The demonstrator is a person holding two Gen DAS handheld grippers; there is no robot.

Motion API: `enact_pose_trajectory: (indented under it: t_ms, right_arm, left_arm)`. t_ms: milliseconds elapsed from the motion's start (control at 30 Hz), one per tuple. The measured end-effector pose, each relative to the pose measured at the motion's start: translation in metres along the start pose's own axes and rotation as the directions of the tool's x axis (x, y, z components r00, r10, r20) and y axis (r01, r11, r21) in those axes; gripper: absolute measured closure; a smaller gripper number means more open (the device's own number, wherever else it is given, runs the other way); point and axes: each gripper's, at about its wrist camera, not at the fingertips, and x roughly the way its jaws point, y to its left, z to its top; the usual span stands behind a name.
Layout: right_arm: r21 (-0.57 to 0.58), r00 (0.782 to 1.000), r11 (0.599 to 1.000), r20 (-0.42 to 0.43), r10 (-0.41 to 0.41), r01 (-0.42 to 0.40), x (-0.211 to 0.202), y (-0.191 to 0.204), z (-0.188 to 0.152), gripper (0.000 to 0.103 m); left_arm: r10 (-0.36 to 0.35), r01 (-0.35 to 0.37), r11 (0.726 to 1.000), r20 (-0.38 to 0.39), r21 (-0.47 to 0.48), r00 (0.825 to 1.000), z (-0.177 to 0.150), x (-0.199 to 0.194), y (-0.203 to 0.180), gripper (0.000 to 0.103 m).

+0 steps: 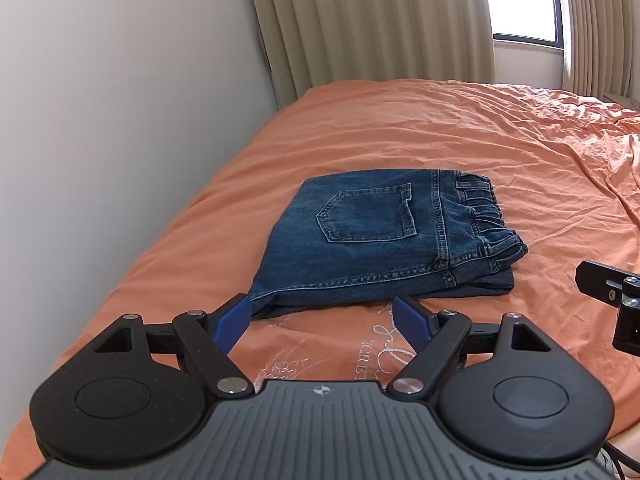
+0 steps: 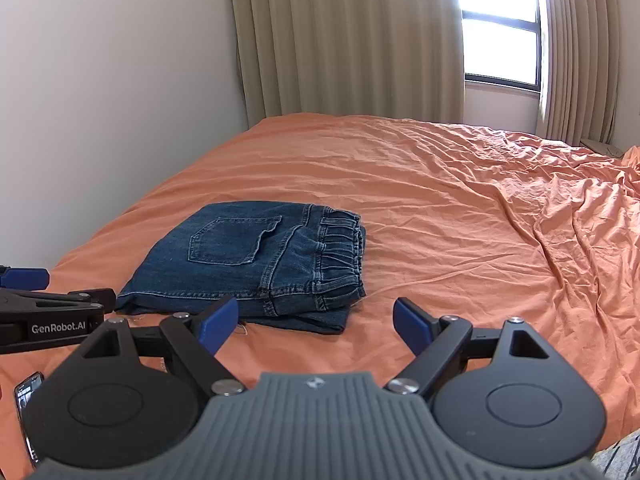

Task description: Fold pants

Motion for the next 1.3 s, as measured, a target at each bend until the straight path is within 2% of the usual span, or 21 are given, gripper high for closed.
enact_pose_trajectory:
  t_ms: [1300]
  right_arm:
    - [0.024, 1.0, 1.0, -0.007, -0.008, 0.008, -0.006, -0.0074, 0.0039, 0.022]
  left_arm:
    - [-0.019, 0.018, 1.0, 0.021, 0.013, 1.0, 0.0047, -0.0066, -0.0054, 0.009]
